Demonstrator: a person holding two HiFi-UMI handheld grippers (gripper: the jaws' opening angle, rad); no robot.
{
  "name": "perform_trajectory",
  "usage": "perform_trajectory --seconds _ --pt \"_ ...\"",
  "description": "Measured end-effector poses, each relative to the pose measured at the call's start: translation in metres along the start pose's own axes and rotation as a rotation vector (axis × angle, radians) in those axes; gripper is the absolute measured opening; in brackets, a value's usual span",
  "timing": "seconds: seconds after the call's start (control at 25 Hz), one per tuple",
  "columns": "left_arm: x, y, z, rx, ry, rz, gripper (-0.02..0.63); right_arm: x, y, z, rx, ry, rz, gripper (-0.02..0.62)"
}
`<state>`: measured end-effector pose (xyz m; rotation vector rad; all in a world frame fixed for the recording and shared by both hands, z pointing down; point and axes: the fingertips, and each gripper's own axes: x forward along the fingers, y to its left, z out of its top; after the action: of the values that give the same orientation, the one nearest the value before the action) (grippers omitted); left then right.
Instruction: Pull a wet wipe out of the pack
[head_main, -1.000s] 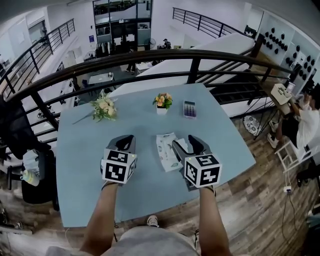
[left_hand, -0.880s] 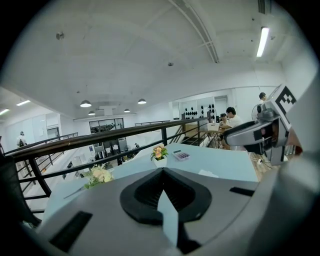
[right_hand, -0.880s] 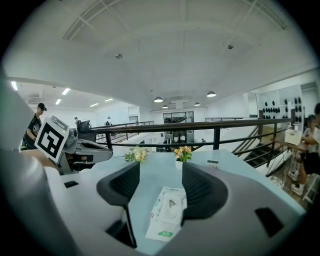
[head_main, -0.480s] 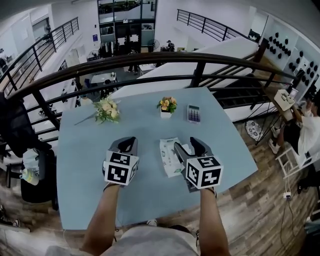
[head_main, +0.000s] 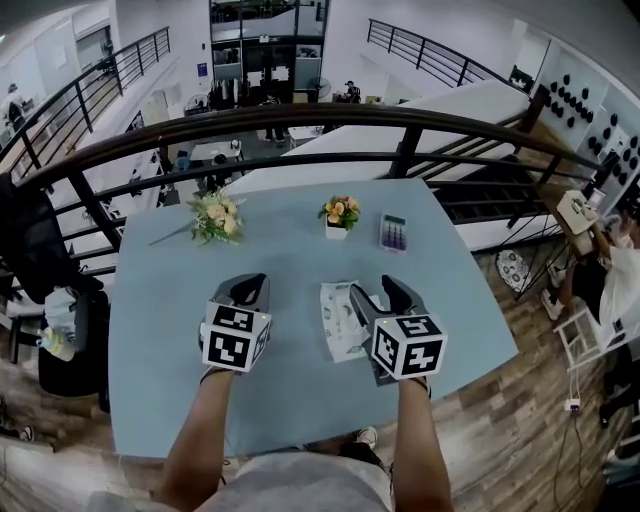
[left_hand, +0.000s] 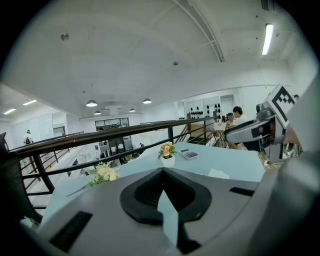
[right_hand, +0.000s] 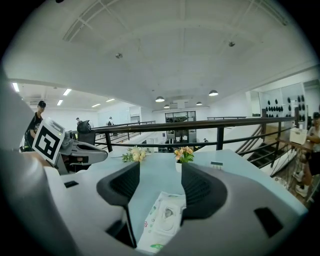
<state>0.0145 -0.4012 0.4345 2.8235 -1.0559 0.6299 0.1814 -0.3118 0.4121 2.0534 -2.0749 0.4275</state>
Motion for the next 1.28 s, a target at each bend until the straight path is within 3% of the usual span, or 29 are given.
perform_trajectory --seconds 1.28 --pt "0.014 -0.051 0.026 -0.072 0.047 0.28 -0.005 0.019 -0.062 0.012 -0.084 0.017 0.311 0.25"
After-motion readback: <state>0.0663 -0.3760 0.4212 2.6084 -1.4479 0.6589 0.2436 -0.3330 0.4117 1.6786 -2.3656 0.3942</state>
